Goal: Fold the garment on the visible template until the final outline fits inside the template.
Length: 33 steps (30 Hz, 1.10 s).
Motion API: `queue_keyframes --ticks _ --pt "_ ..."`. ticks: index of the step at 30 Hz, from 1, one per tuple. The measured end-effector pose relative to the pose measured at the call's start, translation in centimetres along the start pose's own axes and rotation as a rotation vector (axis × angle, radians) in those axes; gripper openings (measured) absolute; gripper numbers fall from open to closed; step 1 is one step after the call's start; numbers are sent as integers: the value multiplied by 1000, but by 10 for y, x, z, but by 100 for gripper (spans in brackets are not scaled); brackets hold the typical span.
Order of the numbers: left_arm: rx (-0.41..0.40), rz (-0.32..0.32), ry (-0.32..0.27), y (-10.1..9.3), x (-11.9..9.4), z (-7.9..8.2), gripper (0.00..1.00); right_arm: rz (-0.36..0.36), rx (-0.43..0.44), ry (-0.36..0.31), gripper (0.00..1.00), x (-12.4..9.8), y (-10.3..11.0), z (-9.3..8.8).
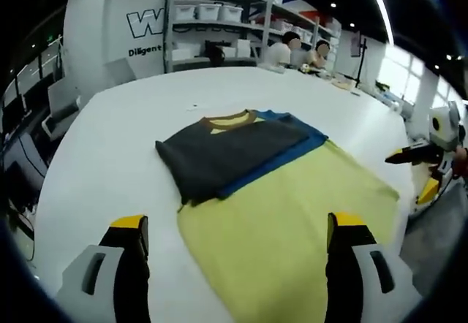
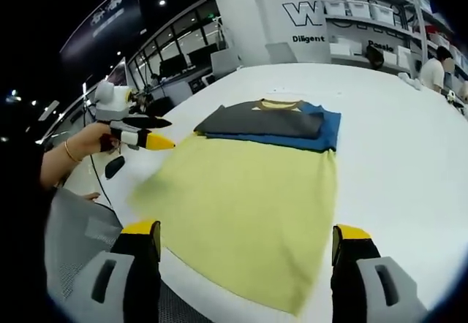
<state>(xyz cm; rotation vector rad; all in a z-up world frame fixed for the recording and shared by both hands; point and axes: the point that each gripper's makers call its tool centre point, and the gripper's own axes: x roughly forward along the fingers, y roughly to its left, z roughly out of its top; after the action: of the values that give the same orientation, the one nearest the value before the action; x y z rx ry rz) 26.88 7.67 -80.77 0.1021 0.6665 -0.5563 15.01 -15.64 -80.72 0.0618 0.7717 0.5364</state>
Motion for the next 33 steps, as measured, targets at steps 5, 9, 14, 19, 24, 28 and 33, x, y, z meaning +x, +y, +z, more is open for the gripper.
queue_keyframes --ticks 5,9,14,19,24,28,33 --pt "7 -3 38 0 -9 -19 99 1 -9 43 99 2 2 -11" --pt "6 -12 67 -4 -20 -34 99 -5 8 62 97 1 1 -16" --pt "-18 -16 108 -7 -32 -51 99 -19 13 85 94 0 -1 -21" --pt "-43 -10 160 -7 -43 -69 97 -46 -7 120 87 -2 -5 -28" --pt "-51 -9 189 -5 -52 -81 95 -65 -2 164 82 -3 -11 -37" --pt "-53 -5 209 -3 -60 -88 92 -83 19 195 80 -4 -14 -43" --pt "-54 -3 251 -6 -67 -98 85 -122 63 264 70 -5 -21 -59"
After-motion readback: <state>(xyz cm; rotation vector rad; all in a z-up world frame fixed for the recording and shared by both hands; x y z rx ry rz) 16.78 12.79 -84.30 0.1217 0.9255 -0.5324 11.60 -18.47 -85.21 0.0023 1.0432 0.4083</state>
